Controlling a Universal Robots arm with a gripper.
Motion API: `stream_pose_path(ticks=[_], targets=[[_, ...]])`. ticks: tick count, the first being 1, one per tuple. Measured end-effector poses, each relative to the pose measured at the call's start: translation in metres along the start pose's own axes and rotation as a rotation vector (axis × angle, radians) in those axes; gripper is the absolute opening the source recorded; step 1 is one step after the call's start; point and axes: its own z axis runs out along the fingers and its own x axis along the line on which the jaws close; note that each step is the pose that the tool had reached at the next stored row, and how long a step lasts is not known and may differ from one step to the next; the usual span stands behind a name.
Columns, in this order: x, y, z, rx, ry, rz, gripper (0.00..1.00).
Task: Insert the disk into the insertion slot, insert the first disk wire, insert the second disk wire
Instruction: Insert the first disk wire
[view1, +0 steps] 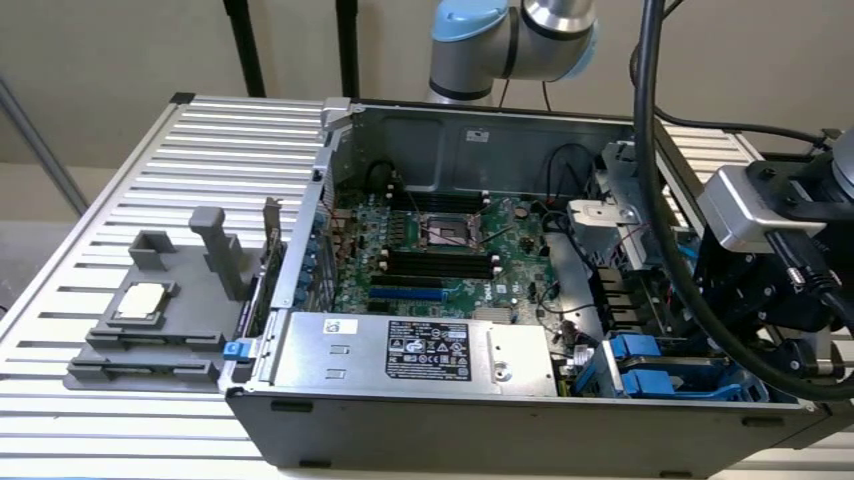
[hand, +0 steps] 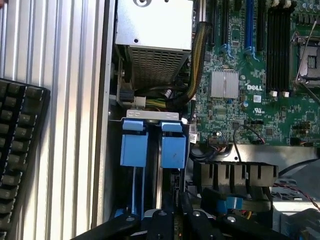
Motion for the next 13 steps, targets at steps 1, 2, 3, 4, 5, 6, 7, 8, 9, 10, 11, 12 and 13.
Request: stream_pose_path(ticks=[1,2,3,4,5,6,7,8,9,10,11,12,13], targets=[[-0.0001,0.0000,0.0000,0.0007,-0.0001,0.001,0.16],[-0.0003,0.0000,0.0000,0.0014,0.0000,0.003,0.16],[-0.0006,0.0000,0.0001,0.0019,-0.0002,0.006,0.16],[-0.0008,0.0000,0.0001,0.0024,-0.0003,0.009,0.16],[-0.0008,0.0000,0.0001,0.0028,-0.0003,0.013,0.16],[-0.0008,0.0000,0.0001,0.0034,-0.0004,0.018,0.16],[-0.0009,0.0000,0.0000,0.0040,-0.0005,0.024,0.16],[-0.0009,0.0000,0.0000,0.0046,-0.0007,0.031,0.16],[-0.0009,-0.0001,0.0000,0.0054,-0.0009,0.038,0.16],[-0.0009,0.0000,0.0001,0.0060,-0.0012,0.044,0.16],[-0.0009,0.0000,0.0000,0.0065,-0.0013,0.050,0.16],[-0.0009,0.0001,0.0001,0.0068,-0.0015,0.053,0.16],[-0.0009,0.0002,0.0000,0.0069,-0.0014,0.054,0.16]])
